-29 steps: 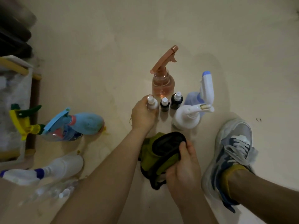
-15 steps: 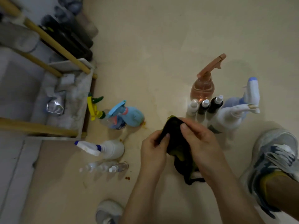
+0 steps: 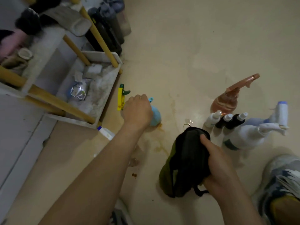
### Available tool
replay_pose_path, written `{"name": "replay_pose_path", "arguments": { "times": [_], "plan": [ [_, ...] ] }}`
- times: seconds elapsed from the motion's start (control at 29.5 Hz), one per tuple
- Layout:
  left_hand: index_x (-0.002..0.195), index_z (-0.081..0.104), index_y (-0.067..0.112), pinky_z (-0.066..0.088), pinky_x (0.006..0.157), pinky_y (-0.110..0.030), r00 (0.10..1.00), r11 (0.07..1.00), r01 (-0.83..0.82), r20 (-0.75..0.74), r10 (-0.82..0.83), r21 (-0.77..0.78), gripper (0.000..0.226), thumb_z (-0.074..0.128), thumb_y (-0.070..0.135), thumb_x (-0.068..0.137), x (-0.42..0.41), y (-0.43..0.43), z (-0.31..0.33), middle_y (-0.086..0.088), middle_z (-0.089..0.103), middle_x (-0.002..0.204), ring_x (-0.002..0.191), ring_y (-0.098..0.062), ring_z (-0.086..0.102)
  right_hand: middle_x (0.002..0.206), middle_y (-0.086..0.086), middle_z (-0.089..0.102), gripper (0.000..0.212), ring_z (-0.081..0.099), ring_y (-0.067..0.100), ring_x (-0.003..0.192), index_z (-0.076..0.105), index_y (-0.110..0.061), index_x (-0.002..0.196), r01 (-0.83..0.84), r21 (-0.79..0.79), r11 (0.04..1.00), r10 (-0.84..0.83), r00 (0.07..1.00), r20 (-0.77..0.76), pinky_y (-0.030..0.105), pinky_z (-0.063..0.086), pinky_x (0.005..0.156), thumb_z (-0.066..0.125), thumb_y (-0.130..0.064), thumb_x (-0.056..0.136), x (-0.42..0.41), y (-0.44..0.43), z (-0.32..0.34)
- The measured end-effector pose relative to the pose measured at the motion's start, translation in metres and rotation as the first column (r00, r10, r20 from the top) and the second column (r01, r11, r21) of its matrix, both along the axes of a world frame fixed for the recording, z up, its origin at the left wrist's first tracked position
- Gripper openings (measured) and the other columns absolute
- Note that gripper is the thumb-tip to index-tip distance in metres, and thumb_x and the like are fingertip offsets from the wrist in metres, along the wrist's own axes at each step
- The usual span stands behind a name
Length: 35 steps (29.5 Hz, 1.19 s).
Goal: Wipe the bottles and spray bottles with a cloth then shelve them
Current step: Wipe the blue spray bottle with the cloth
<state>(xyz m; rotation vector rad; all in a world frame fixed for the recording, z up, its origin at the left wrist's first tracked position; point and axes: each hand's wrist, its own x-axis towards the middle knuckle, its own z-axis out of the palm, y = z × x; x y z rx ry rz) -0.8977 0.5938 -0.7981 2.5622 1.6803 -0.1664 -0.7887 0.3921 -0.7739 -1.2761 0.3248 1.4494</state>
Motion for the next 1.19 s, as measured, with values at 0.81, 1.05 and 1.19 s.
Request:
{"name": "replay_pose_path", "arguments": {
  "times": [0.81, 1.05, 1.19],
  "plan": [
    [0.096, 0.076, 0.022, 0.054, 0.069, -0.02, 0.426, 0.984, -0.051, 0.895, -0.132, 0.169, 0.026, 0.076, 0.004, 0.078, -0.04, -0.149, 0.203, 0.017, 0.067, 0.082, 0.078, -0.005, 0.065, 0.146, -0.002, 0.046, 0.06, 0.037, 0.022, 0.14, 0.045, -0.022, 0.144, -0.58, -0.002, 0.815, -0.134, -0.192, 0.972, 0.054, 0.04, 0.103, 0.03, -0.022, 0.086, -0.037, -0.003, 0.161],
    [0.087, 0.076, 0.025, 0.049, 0.057, -0.023, 0.45, 0.926, -0.091, 0.845, -0.289, 0.365, 0.024, 0.068, 0.005, 0.075, -0.062, -0.177, 0.242, 0.017, 0.065, 0.07, 0.069, -0.008, 0.063, 0.139, -0.004, 0.054, 0.066, 0.047, 0.002, 0.128, 0.049, -0.018, 0.142, -0.712, 0.276, 0.645, -0.283, 0.113, 0.952, 0.016, 0.037, 0.105, 0.041, -0.001, 0.078, -0.07, -0.047, 0.198],
    [0.086, 0.068, 0.043, 0.053, 0.07, -0.012, 0.35, 0.959, -0.062, 0.906, -0.239, 0.277, 0.04, 0.083, 0.008, 0.073, -0.076, -0.195, 0.26, 0.03, 0.067, 0.074, 0.076, 0.003, 0.067, 0.093, -0.001, 0.068, 0.043, 0.062, 0.013, 0.083, 0.069, -0.031, 0.113, -0.622, 0.333, 0.709, -0.152, 0.326, 0.933, 0.034, 0.057, 0.077, 0.04, -0.021, 0.083, -0.057, -0.044, 0.21]
  ]
}}
